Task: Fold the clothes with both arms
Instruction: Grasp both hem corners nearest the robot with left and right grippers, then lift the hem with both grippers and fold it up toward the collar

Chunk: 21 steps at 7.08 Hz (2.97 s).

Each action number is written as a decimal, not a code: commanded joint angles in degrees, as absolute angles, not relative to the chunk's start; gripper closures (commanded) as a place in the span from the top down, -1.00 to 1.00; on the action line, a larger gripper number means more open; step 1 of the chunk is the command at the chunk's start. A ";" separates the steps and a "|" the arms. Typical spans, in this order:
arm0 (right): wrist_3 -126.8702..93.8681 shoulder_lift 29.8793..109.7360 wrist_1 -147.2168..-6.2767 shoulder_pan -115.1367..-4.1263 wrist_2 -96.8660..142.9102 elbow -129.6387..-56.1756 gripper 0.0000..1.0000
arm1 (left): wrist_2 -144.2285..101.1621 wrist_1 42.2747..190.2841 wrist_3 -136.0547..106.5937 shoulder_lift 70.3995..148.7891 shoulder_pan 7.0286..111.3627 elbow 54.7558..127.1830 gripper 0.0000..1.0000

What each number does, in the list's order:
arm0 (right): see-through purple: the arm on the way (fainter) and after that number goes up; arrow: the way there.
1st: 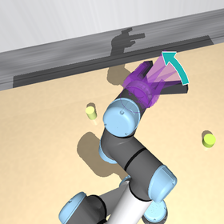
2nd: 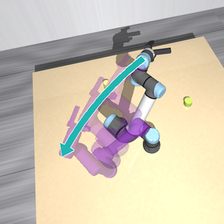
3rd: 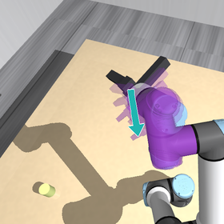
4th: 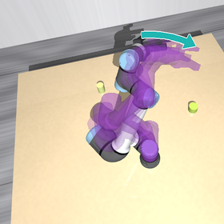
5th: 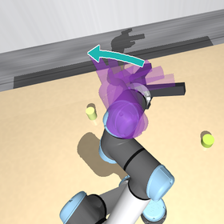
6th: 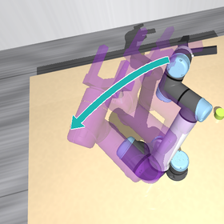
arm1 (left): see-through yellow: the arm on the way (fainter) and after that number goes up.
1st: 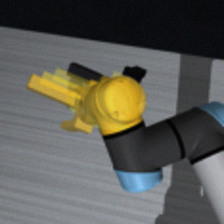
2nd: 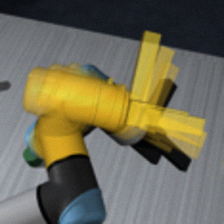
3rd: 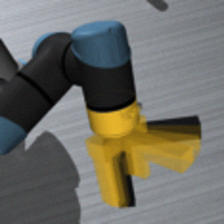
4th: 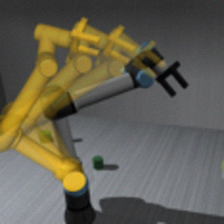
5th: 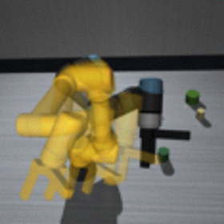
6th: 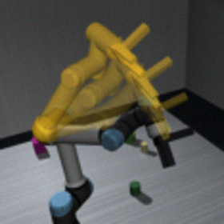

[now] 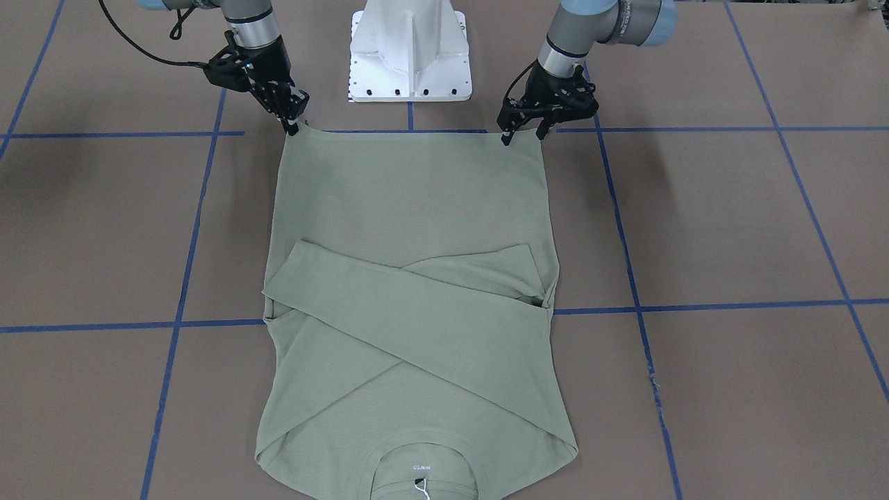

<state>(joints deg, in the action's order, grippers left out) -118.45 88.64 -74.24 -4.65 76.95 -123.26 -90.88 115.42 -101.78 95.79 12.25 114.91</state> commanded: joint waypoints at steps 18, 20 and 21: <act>-120.40 94.57 -83.58 2.46 77.08 -137.10 -1.00 | -95.18 108.99 -112.24 90.35 6.77 133.14 -1.00; -119.89 92.65 -83.58 -3.04 77.25 -139.48 -1.00 | -96.84 108.90 -111.80 91.05 8.25 136.30 -1.00; -118.23 90.20 -83.93 -5.51 78.82 -138.26 -1.00 | -96.94 108.90 -109.36 91.23 11.74 135.71 -1.00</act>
<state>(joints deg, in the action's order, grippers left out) -119.66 92.65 -83.66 -2.10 77.50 -138.80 -96.39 108.93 -111.34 90.92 8.71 135.41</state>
